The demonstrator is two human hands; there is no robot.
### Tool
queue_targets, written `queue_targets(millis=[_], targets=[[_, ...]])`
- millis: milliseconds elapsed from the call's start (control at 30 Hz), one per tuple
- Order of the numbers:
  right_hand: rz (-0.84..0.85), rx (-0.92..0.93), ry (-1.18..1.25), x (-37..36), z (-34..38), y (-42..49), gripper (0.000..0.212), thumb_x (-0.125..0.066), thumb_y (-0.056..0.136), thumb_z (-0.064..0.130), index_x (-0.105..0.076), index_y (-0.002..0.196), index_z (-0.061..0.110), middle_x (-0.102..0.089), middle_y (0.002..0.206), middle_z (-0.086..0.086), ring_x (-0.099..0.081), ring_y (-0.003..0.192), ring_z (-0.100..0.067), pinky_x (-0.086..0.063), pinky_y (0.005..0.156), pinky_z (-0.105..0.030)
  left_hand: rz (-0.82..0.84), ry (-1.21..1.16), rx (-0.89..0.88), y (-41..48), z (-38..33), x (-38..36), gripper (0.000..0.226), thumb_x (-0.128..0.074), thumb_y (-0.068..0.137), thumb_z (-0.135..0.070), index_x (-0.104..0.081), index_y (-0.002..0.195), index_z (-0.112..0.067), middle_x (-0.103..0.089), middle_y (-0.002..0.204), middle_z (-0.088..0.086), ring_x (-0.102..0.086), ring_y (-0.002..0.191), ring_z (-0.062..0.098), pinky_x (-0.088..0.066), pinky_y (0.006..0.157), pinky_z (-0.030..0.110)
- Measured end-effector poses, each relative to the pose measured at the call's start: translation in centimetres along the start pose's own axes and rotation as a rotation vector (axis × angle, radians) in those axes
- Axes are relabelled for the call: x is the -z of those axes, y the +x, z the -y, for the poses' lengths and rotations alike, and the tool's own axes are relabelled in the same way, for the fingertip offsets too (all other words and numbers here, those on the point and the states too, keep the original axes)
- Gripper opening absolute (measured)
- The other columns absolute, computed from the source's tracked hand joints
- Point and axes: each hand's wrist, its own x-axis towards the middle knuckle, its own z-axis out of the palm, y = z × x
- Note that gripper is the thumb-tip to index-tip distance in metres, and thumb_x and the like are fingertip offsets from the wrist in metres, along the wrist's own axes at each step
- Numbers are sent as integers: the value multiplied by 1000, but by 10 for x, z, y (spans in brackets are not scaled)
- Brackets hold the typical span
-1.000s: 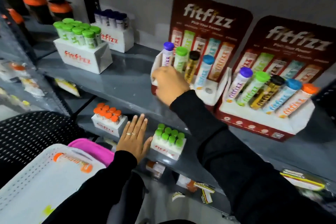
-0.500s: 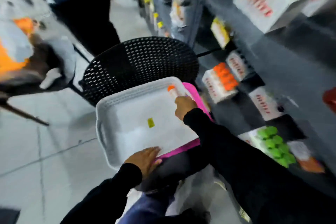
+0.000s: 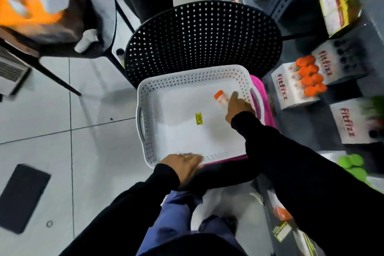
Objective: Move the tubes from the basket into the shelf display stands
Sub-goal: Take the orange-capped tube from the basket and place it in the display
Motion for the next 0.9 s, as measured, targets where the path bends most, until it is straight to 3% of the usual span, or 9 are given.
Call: queue_targets(millis=[133, 200, 300, 367, 500, 633, 767, 900], targets=[[22, 26, 18, -2, 7, -22, 38, -54, 86, 24, -51, 122, 12, -57, 122, -18, -57, 110, -38, -49, 90, -43, -25, 27, 7, 0, 1, -3, 53, -8, 87, -54, -41, 115, -24, -60, 119, 7, -59, 101, 32, -48, 79, 40], [15, 32, -19, 0, 9, -26, 32, -51, 89, 23, -59, 117, 7, -56, 125, -16, -57, 112, -37, -48, 92, -41, 0, 26, 20, 1, 2, -2, 44, -15, 91, -50, -40, 116, -24, -60, 120, 7, -59, 101, 32, -49, 81, 41], [119, 85, -46, -1, 10, -31, 38, -54, 89, 25, -56, 120, 4, -47, 133, -15, -55, 114, -37, -48, 96, -42, 48, 20, 63, 1, -1, -2, 41, -20, 94, -48, -39, 122, -25, -57, 128, 7, -57, 107, 31, -47, 87, 41], [163, 193, -48, -7, 13, -35, 45, -55, 87, 26, -51, 127, 5, -53, 132, -16, -54, 116, -35, -49, 99, -41, 68, 24, 88, 2, -2, -1, 41, -20, 95, -48, -37, 125, -27, -54, 131, 5, -56, 109, 30, -45, 88, 40], [152, 399, -44, -25, 24, -47, 45, -51, 88, 20, -48, 131, 10, -59, 129, -12, -46, 121, -32, -44, 103, -40, 68, 31, 96, 2, -4, 2, 40, -21, 96, -46, -35, 128, -26, -51, 134, 5, -56, 110, 30, -45, 88, 39], [100, 507, -159, -37, 31, -60, 41, -52, 85, 18, -51, 125, 13, -58, 125, -10, -44, 118, -33, -42, 96, -41, 63, 54, 109, 0, -6, 1, 42, -19, 96, -46, -33, 130, -27, -49, 137, 3, -56, 111, 31, -45, 87, 40], [23, 496, -121, -29, 28, -71, 44, -50, 86, 11, -47, 130, 14, -52, 127, -13, -47, 117, -33, -44, 95, -42, 52, 57, 132, -3, -6, 0, 42, -20, 96, -46, -33, 131, -27, -50, 137, 2, -56, 111, 31, -46, 86, 38], [-101, 388, -60, 7, 16, -86, 33, -50, 86, 14, -53, 120, 13, -54, 121, -13, -55, 109, -36, -49, 87, -41, 26, 13, 178, -3, -10, 3, 44, -22, 95, -50, -41, 126, -26, -59, 127, 6, -57, 108, 31, -45, 86, 37]])
